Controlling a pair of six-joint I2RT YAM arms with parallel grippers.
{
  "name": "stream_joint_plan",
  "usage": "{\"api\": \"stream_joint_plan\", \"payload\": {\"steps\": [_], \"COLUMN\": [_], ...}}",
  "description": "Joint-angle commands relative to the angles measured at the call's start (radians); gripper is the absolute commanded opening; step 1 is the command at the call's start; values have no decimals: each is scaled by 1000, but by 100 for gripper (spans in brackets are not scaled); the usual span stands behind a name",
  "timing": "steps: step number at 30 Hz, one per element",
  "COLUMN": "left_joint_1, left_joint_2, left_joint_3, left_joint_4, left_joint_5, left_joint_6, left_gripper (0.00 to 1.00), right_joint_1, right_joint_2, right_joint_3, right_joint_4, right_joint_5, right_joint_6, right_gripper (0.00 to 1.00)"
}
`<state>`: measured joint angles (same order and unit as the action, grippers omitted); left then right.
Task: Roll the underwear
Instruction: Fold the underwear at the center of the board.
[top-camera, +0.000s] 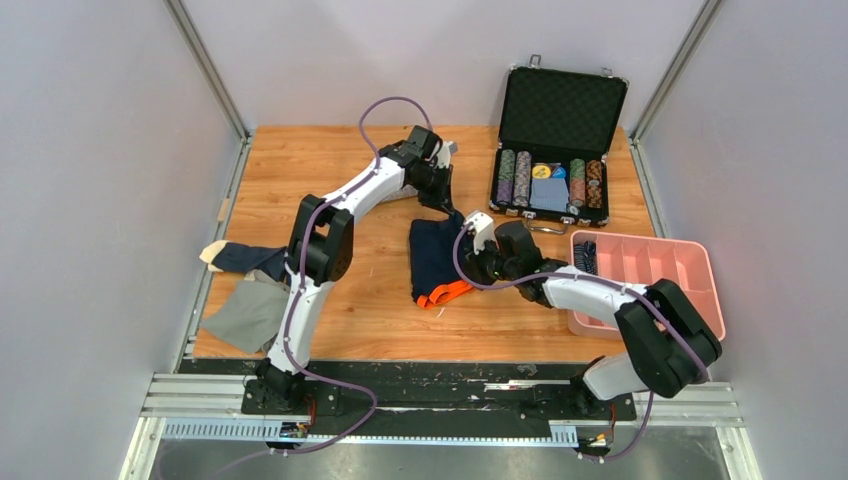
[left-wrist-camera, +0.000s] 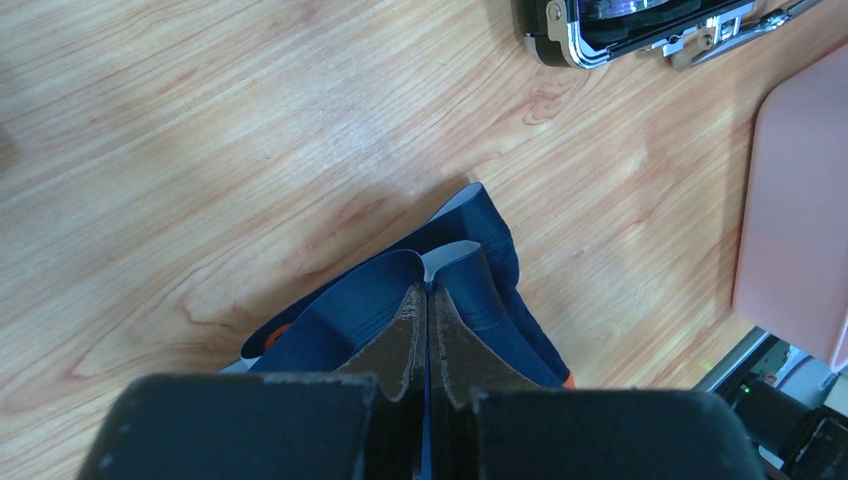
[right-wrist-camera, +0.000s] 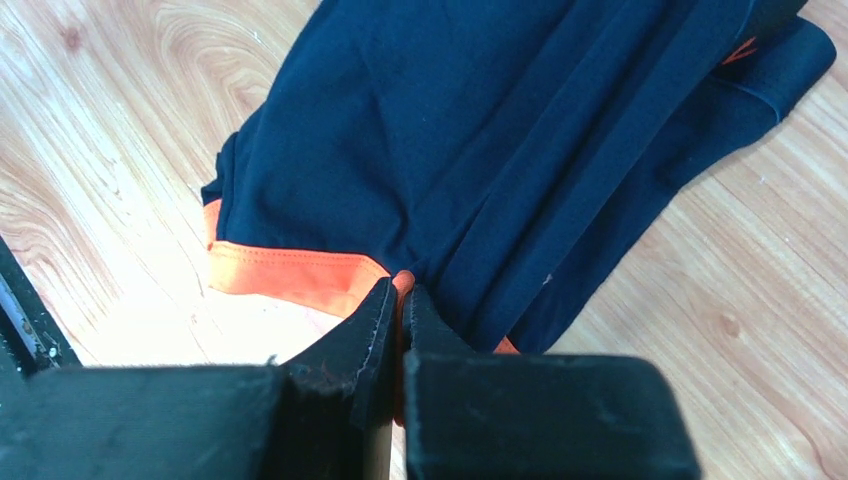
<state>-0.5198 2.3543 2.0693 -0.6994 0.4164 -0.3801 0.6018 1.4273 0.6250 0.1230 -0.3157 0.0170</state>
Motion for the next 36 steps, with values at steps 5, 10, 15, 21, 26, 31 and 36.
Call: {"api": "stream_joint_plan", "payload": {"steps": [5,10,15,21,26,31,36], "left_joint_1": [67,63,28,11,7,-1,-11], "left_joint_2": [-128,-130,-90,-40,-18,2,22], "left_joint_3": [-12,-34,-40,-14,12,21,18], "left_joint_4": [22,30,32,31,28,34,85], "left_joint_5": [-48,-34,-28,-41,-48,-48,19], "left_joint_6": [15,-10,-18,-10,2,-2,-38], "left_gripper": [0,0,0,0,0,0,19], "right_joint_1": [3,2,-6,-7,-9,-24,-53], "right_joint_2": [50,61,67,69,85,94,68], "right_joint_3": [119,122,94,74,69,57,58], "right_joint_4": [-29,-28,-21,1,7,13,-40], "right_joint_5": [-108,-90,-91,-112,-100,-80,-67], "right_joint_6": [28,23,21,43,50,54,37], "right_gripper": [0,0,0,0,0,1,22]}}
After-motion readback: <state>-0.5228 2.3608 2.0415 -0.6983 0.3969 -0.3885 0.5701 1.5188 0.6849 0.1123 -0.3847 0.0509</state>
